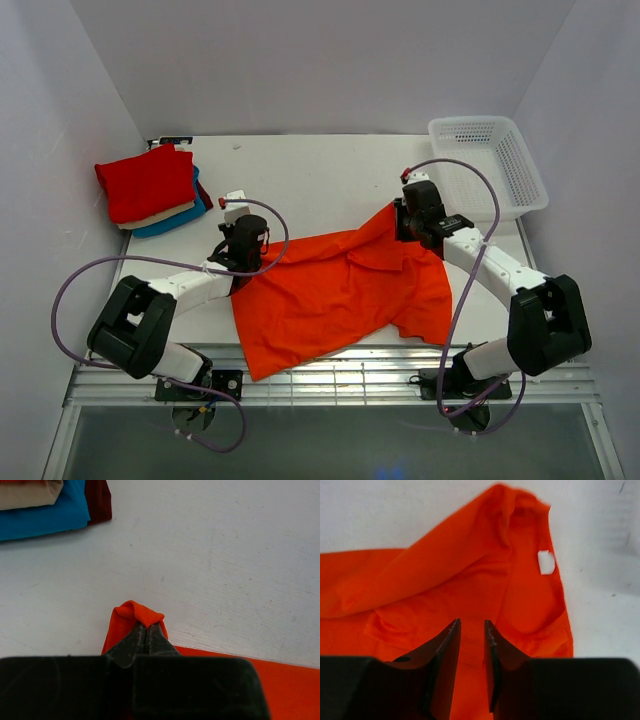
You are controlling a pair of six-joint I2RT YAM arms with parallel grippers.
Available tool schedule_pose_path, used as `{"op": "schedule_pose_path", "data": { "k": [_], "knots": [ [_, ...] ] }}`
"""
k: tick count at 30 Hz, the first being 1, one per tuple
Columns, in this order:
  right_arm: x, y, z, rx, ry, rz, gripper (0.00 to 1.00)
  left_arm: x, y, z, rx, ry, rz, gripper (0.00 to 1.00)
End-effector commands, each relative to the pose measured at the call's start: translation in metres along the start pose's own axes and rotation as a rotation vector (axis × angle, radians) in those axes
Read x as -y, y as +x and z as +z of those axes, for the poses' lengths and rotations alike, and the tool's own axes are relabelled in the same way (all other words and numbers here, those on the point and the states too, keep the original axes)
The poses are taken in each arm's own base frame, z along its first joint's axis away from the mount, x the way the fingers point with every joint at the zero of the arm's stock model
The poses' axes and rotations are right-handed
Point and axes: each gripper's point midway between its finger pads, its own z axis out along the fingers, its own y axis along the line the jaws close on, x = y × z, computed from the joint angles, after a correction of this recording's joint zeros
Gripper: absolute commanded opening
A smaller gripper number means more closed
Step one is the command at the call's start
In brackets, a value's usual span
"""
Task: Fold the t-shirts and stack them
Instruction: Flatten out the tshirt
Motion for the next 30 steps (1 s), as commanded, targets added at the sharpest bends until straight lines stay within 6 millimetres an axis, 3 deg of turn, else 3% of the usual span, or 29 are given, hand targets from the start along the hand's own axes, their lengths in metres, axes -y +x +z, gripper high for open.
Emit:
{"op": "schedule_pose_path", "data": {
  "k": [1,4,15,21,30],
  "knots": [
    [-0.009,0.053,0.009,-0.145,-0.056,0.032,0.29,0.007,-0.023,-0.004,0.042,0.04,-0.048,0.0],
    [-0.009,0.075,0.015,-0.212,-0.057,0.039,0.22,0.008,-0.02,-0.005,0.035,0.044,-0.048,0.0],
    [-0.009,0.119,0.03,-0.332,-0.042,0.046,0.25,0.004,-0.015,-0.007,0.028,0.042,-0.048,0.0],
    [-0.001,0.124,0.027,-0.334,-0.001,0.043,0.31,0.004,-0.017,-0.008,0.03,0.048,-0.045,0.0],
    [0.005,0.127,0.018,-0.332,0.017,0.04,0.34,0.002,-0.012,-0.009,0.02,0.049,-0.057,0.0]
  ]
}}
